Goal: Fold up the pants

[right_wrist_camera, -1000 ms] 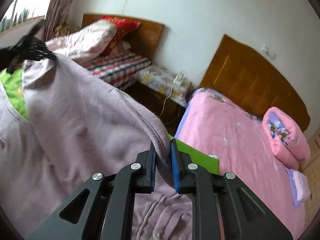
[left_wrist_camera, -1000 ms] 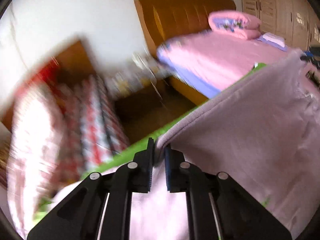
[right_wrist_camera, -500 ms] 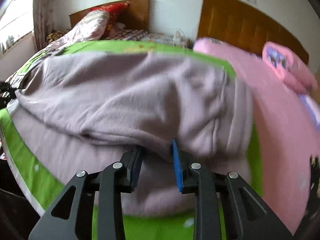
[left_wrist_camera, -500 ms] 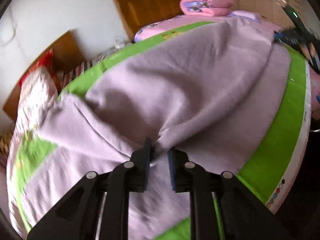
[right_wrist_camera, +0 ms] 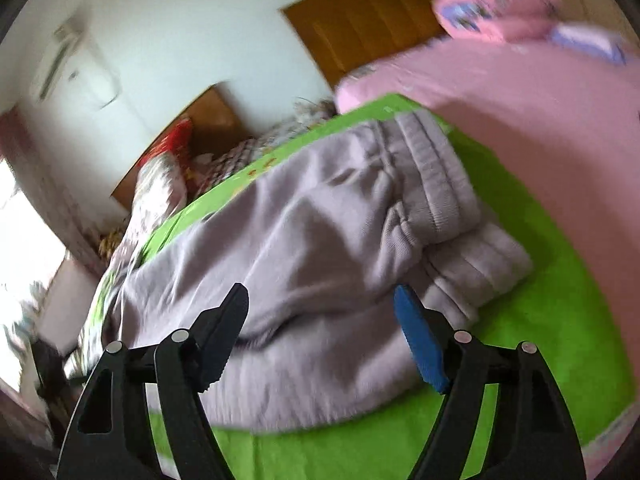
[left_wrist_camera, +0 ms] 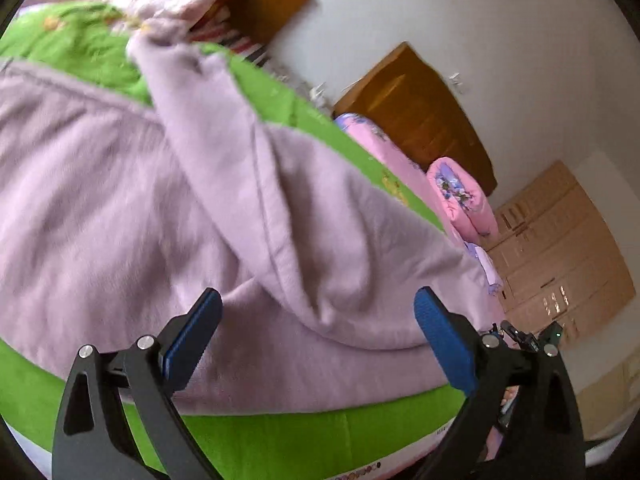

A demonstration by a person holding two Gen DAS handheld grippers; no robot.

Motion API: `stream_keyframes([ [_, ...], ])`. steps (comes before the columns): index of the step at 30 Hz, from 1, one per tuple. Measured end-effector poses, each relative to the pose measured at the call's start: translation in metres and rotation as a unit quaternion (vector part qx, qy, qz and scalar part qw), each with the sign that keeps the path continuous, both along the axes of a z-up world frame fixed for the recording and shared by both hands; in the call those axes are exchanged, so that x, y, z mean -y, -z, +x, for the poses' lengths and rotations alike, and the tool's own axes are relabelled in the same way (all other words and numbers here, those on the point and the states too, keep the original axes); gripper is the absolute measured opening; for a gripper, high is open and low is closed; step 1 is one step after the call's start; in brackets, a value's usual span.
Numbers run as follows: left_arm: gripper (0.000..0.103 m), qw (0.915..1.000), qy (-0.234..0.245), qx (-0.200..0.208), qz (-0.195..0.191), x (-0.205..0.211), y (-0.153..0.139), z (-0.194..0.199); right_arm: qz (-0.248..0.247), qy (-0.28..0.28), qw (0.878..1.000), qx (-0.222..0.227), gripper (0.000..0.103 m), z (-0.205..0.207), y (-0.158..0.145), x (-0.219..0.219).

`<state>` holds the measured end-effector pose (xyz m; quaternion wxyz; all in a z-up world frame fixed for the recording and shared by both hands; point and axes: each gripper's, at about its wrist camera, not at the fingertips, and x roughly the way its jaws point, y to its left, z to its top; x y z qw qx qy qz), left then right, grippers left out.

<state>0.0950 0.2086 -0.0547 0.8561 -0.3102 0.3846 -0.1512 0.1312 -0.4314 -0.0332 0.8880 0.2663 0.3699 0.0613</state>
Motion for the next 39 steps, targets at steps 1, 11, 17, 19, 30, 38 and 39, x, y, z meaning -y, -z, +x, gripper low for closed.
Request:
stream_keyframes([
  [1,0.097,1.0,-0.001,-0.002,0.008,0.002,0.0,0.002,0.011,0.013,1.0,-0.02,0.073,0.008,0.006,0.003],
  [11,0.096,0.9994,-0.012,-0.01,0.032,-0.003,-0.006,0.006,0.008,0.094,0.995,-0.015,0.038,0.018,0.023,0.021],
  [17,0.091,0.9982,-0.021,-0.023,0.051,-0.004,-0.005,0.02,0.007,0.09,0.996,-0.014,0.038,0.014,0.026,0.025],
  [19,0.081,0.9956,-0.028,-0.039,0.081,0.0,-0.006,0.03,0.014,0.089,0.996,-0.013,0.038,0.011,0.027,0.028],
  [30,0.006,0.999,-0.011,-0.02,0.038,-0.024,-0.044,0.088,-0.041,0.071,0.997,-0.014,0.018,0.028,-0.006,0.023],
  [38,0.006,0.9948,-0.011,0.099,0.024,-0.048,-0.124,0.086,-0.047,0.036,0.995,0.084,0.017,0.058,-0.097,0.031],
  [39,0.007,0.9946,-0.013,0.097,0.033,-0.047,-0.117,0.072,-0.045,0.034,0.995,0.084,0.017,0.052,-0.095,0.032],
])
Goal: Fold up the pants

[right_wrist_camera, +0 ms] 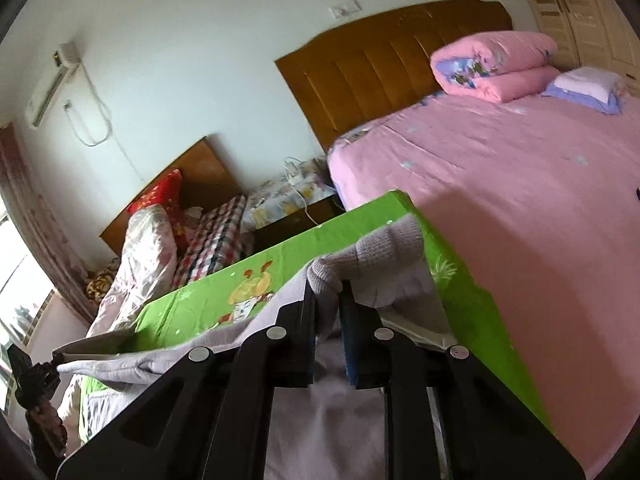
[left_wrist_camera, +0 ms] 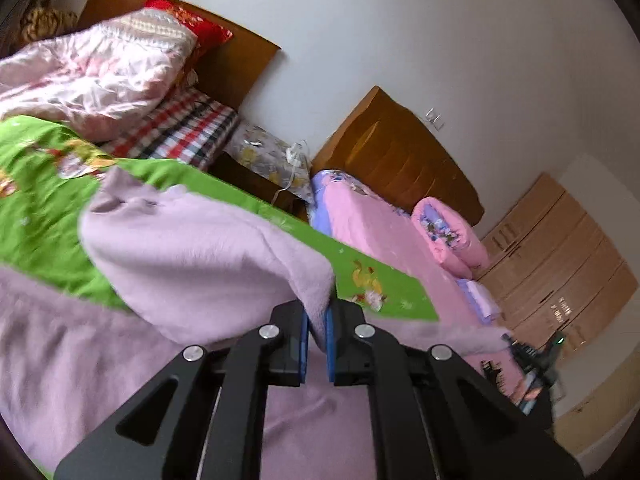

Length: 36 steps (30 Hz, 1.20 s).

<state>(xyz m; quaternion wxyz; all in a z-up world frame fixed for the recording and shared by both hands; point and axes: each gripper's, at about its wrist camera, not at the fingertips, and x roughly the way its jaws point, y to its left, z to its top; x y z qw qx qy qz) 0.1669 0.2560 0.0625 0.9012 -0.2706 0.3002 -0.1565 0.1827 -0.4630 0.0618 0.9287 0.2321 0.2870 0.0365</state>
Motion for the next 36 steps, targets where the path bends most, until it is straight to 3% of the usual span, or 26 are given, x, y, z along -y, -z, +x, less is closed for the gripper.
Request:
stream_keyframes([
  [3,0.007,0.9989,-0.006,-0.028,0.037,0.008,0.041,-0.045,0.019,0.015,0.999,-0.039,0.017,-0.034,0.043,0.007],
  [7,0.007,0.9912,-0.004,-0.12,0.057,0.021,0.109,-0.058,0.035,0.04,0.991,-0.122,0.017,-0.053,0.112,0.015],
  [8,0.007,0.9906,-0.006,-0.124,0.058,0.019,0.113,-0.056,0.045,0.042,0.99,-0.125,0.017,-0.054,0.119,0.017],
  [11,0.007,0.9948,-0.003,-0.099,0.022,0.009,0.092,-0.052,0.049,0.045,0.993,-0.093,0.017,-0.056,0.1,0.016],
  [13,0.007,0.997,-0.004,-0.066,0.04,0.011,0.06,-0.059,0.038,0.041,0.996,-0.07,0.017,-0.064,0.078,0.009],
  [15,0.007,0.9975,-0.004,-0.052,0.047,0.01,0.048,-0.066,0.022,0.044,0.997,-0.059,0.017,-0.073,0.062,0.006],
  [17,0.007,0.9962,-0.002,-0.071,0.051,0.009,0.058,-0.069,0.027,0.046,0.996,-0.074,0.017,-0.081,0.071,0.007],
  [20,0.007,0.9901,-0.004,-0.13,0.053,0.014,0.104,-0.067,0.03,0.057,0.99,-0.126,0.017,-0.075,0.107,0.01],
  [22,0.007,0.9871,-0.009,-0.149,0.058,0.015,0.122,-0.066,0.047,0.063,0.989,-0.123,0.017,-0.078,0.115,0.014],
  [24,0.007,0.9897,-0.009,-0.136,0.045,0.013,0.111,-0.069,0.039,0.061,0.991,-0.109,0.017,-0.08,0.1,0.011],
  [28,0.008,0.9934,-0.003,-0.096,0.062,0.012,0.078,-0.077,0.018,0.055,0.994,-0.091,0.017,-0.084,0.079,0.006],
  [33,0.008,0.9871,-0.001,-0.152,0.049,0.009,0.125,-0.075,0.025,0.067,0.989,-0.132,0.018,-0.077,0.114,0.009],
  [36,0.009,0.9889,0.007,-0.138,0.055,0.009,0.115,-0.078,0.018,0.065,0.99,-0.124,0.018,-0.083,0.103,0.008],
])
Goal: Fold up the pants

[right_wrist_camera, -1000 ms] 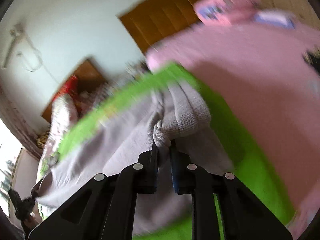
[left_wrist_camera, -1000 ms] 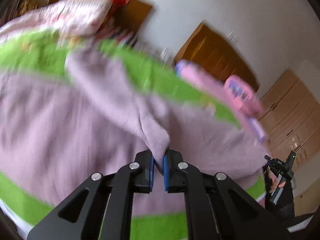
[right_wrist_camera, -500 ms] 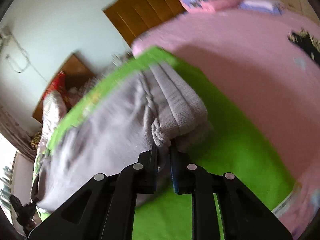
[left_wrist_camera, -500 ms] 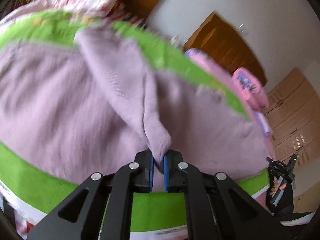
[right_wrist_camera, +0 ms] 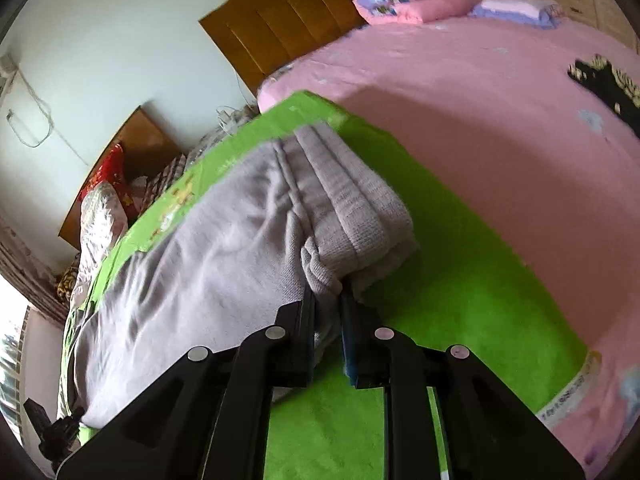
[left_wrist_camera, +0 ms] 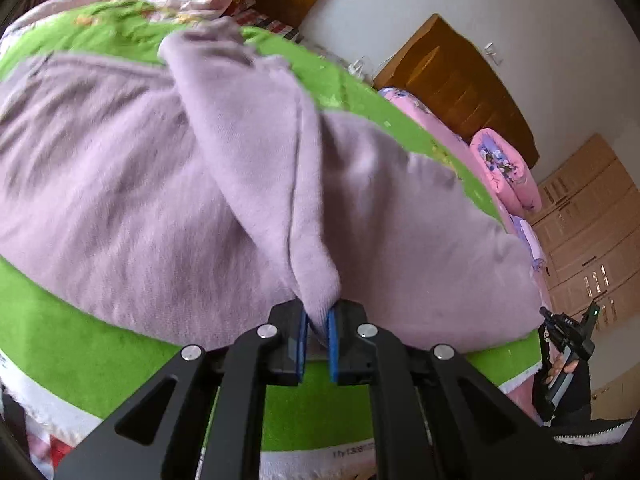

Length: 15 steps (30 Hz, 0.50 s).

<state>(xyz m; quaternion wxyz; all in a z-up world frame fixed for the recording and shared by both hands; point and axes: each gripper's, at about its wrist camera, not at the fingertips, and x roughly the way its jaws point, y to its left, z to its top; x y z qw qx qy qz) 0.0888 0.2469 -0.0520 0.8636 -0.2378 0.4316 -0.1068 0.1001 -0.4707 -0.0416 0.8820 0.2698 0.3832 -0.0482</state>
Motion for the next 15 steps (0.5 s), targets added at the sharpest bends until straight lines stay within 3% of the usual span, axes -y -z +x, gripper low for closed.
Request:
stream_keyframes([
  [6,0.024,1.0,-0.001,-0.004,0.007,0.0,0.007,0.003,-0.02,0.006,1.0,-0.023,0.021,0.002,0.011,-0.003],
  [7,0.035,1.0,-0.001,-0.001,0.004,0.0,0.005,0.003,-0.028,0.009,0.999,-0.026,0.023,-0.001,0.01,-0.004],
  [8,0.057,0.9999,-0.006,0.004,0.01,0.0,0.002,0.001,-0.032,0.016,0.999,-0.034,0.03,-0.004,0.007,-0.004],
  [10,0.078,0.9982,-0.031,0.02,0.047,-0.003,-0.008,-0.004,-0.049,0.041,0.997,-0.041,0.045,-0.014,-0.003,-0.005],
  [13,0.08,0.9888,-0.073,0.065,0.113,-0.005,-0.037,-0.011,-0.105,0.032,0.994,-0.002,0.045,-0.023,-0.03,-0.026],
  [15,0.087,0.9862,-0.061,0.105,0.113,0.006,-0.06,-0.003,-0.133,-0.007,0.991,0.022,0.045,-0.016,-0.043,-0.053],
])
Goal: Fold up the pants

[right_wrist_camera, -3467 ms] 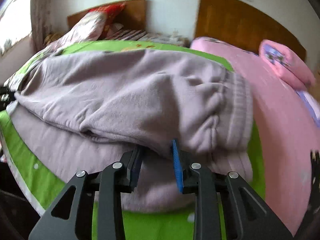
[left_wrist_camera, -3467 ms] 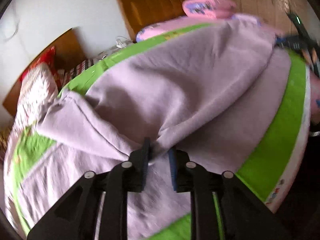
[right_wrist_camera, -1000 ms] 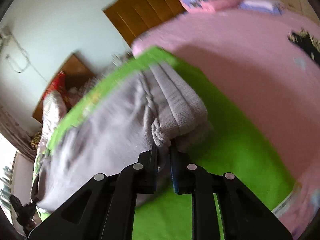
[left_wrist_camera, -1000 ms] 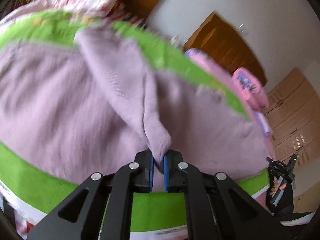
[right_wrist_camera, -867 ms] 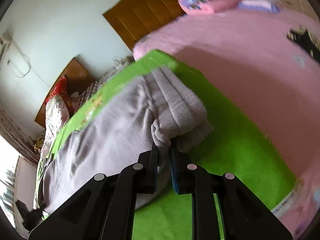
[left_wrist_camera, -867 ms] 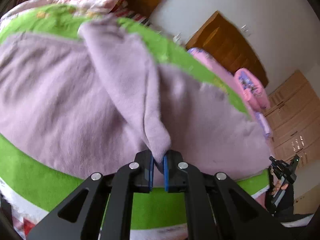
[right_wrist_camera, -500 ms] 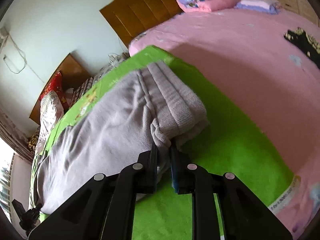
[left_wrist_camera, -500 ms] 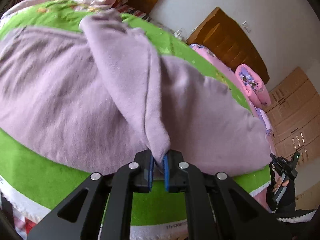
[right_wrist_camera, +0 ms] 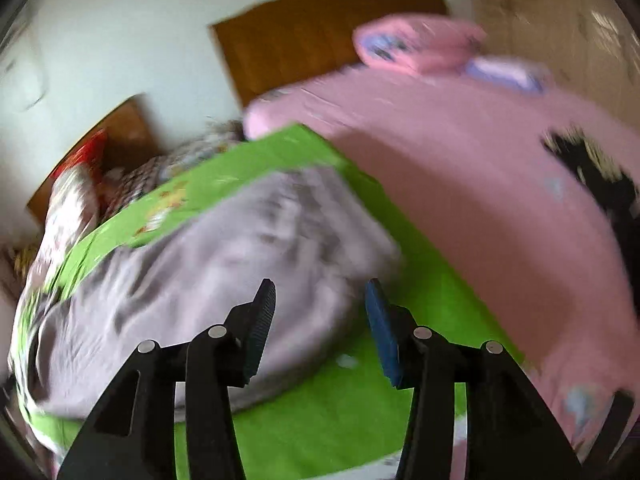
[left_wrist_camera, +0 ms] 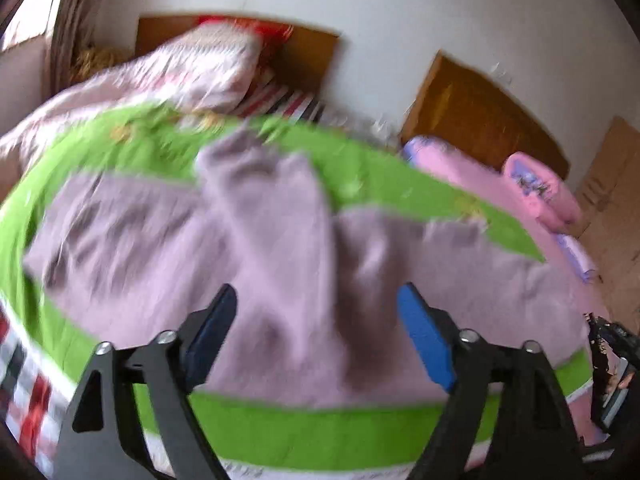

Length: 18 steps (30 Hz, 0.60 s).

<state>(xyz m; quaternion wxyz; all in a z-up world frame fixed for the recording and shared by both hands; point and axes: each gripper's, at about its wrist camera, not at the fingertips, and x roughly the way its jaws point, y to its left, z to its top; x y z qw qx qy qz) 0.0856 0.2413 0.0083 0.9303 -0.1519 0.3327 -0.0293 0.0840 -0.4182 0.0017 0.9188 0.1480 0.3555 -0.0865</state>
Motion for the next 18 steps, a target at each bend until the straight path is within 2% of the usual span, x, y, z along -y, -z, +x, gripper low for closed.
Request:
stream_keyframes([
  [2,0.093,0.9976,0.065,0.019,-0.013,0.027,-0.017,0.025,-0.023,-0.044,0.999,0.003,0.046,0.016,-0.004,-0.026],
  [4,0.1,0.9915,0.129,0.01,-0.014,0.062,-0.022,0.056,-0.054,-0.079,0.995,-0.003,0.047,0.042,-0.003,-0.052],
  [5,0.1,0.9845,0.175,0.005,-0.01,0.092,-0.021,0.079,-0.062,-0.092,0.994,-0.006,0.047,0.055,-0.003,-0.06],
  [7,0.1,0.9739,0.227,-0.013,0.009,0.136,-0.012,0.113,-0.063,-0.118,0.991,-0.006,0.048,0.089,-0.001,-0.072],
  [9,0.1,0.9595,0.277,-0.052,-0.002,0.181,0.007,0.154,-0.058,-0.116,0.991,-0.019,0.048,0.123,0.003,-0.07],
  [12,0.1,0.9549,0.288,-0.07,-0.01,0.218,0.031,0.193,-0.057,-0.096,0.993,-0.048,0.049,0.156,0.011,-0.058],
  [13,0.1,0.9539,0.291,-0.073,-0.005,0.226,0.038,0.202,-0.057,-0.091,0.993,-0.055,0.053,0.161,0.014,-0.053],
  [14,0.1,0.9513,0.298,-0.08,0.001,0.235,0.049,0.212,-0.061,-0.088,0.992,-0.064,0.061,0.164,0.02,-0.048],
  [16,0.099,0.9503,0.296,-0.094,0.026,0.245,0.071,0.225,-0.071,-0.071,0.989,-0.11,0.069,0.167,0.045,-0.029],
  [17,0.101,0.9498,0.301,-0.082,0.018,0.244,0.073,0.225,-0.065,-0.072,0.989,-0.116,0.07,0.166,0.054,-0.02],
  [18,0.101,0.9506,0.3,-0.079,0.011,0.242,0.073,0.227,-0.054,-0.085,0.99,-0.095,0.07,0.16,0.059,-0.011],
])
